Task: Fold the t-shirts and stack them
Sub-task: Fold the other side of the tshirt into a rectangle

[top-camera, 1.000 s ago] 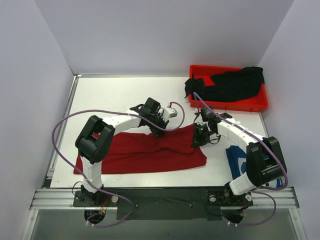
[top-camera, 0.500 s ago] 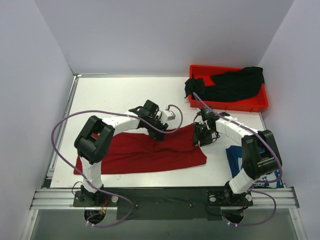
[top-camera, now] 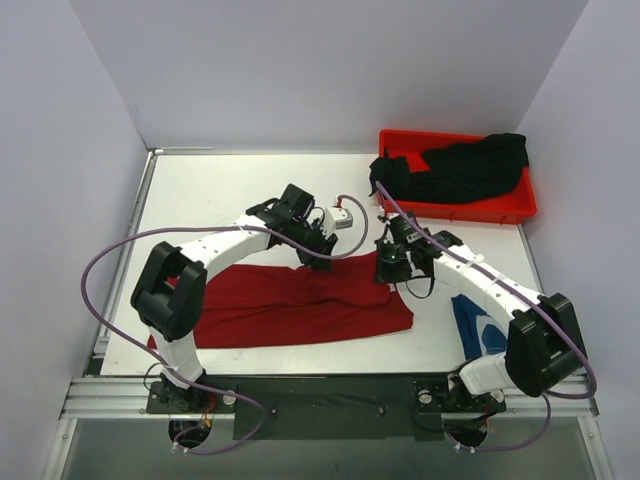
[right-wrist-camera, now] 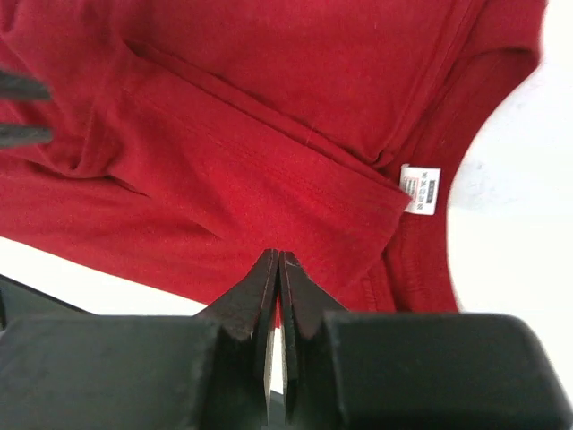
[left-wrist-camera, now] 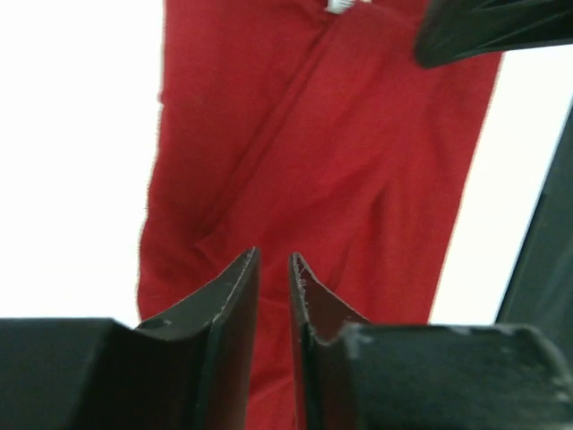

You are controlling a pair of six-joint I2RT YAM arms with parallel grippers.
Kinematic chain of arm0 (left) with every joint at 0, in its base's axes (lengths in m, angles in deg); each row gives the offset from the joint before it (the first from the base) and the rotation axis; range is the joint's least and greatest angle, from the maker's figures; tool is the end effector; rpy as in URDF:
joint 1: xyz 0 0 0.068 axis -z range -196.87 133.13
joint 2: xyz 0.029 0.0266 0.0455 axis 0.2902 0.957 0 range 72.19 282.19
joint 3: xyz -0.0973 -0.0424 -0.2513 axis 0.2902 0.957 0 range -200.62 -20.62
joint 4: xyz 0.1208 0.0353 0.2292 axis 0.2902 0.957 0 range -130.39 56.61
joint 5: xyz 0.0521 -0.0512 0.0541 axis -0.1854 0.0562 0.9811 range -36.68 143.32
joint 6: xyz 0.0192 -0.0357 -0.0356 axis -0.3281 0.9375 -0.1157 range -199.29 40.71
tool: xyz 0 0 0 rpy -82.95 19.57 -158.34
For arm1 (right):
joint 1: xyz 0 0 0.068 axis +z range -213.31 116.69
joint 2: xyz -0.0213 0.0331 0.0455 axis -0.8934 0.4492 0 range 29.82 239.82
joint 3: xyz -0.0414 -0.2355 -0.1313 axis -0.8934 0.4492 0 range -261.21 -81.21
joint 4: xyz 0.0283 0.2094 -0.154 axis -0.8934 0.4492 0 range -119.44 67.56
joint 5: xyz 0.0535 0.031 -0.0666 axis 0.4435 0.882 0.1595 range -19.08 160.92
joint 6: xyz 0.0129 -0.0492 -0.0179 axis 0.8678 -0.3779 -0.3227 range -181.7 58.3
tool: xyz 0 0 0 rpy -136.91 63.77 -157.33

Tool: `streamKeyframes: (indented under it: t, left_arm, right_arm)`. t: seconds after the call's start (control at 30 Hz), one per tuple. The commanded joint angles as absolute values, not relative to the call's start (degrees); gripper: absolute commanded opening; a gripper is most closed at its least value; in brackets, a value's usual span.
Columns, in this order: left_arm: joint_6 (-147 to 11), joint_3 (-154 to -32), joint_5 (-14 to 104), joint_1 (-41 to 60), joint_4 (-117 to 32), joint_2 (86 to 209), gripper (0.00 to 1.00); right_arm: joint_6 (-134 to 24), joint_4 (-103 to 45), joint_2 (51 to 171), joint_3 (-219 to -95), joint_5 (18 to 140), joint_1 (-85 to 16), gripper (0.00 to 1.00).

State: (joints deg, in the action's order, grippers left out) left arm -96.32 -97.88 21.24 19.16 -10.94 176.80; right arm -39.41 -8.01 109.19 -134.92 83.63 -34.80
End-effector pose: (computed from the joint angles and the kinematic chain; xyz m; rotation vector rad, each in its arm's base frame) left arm 0.3034 -0.2441 0.2224 1.3281 2.1736 -0.8444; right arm 0.2529 0.1462 0.2413 -0.2425 2.4652 0.6663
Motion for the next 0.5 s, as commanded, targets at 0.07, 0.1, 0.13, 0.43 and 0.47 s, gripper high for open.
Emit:
streamKeyframes:
  t: [0.07, 0.1, 0.13, 0.43, 0.47]
  left_arm:
    - [-94.7, -90.3, 14.0, 21.0, -15.8, 175.6, 0.23]
    - [-95.1, -88.8, 15.5, 21.4, -17.1, 176.2, 0.23]
    - [-96.2, -88.6, 18.9, 21.8, -17.3, 177.6, 0.23]
    - [-101.1, -89.4, 25.5, 22.1, -13.0, 178.8, 0.24]
    - [-102.0, -90.0, 24.2, 22.1, -12.0, 178.2, 0.3]
  right_arm:
    - [-32.7, -10.6, 113.8, -128.0, 88.9, -36.7, 0.0]
    - [-32.3, -11.2, 114.9, -127.1, 88.9, -37.2, 0.0]
    - [-32.2, -11.5, 115.7, -125.7, 89.0, -38.2, 0.0]
    - [-33.9, -7.4, 115.3, -124.2, 85.8, -42.1, 0.0]
    - [-34.5, -5.5, 114.1, -125.4, 85.3, -42.1, 0.0]
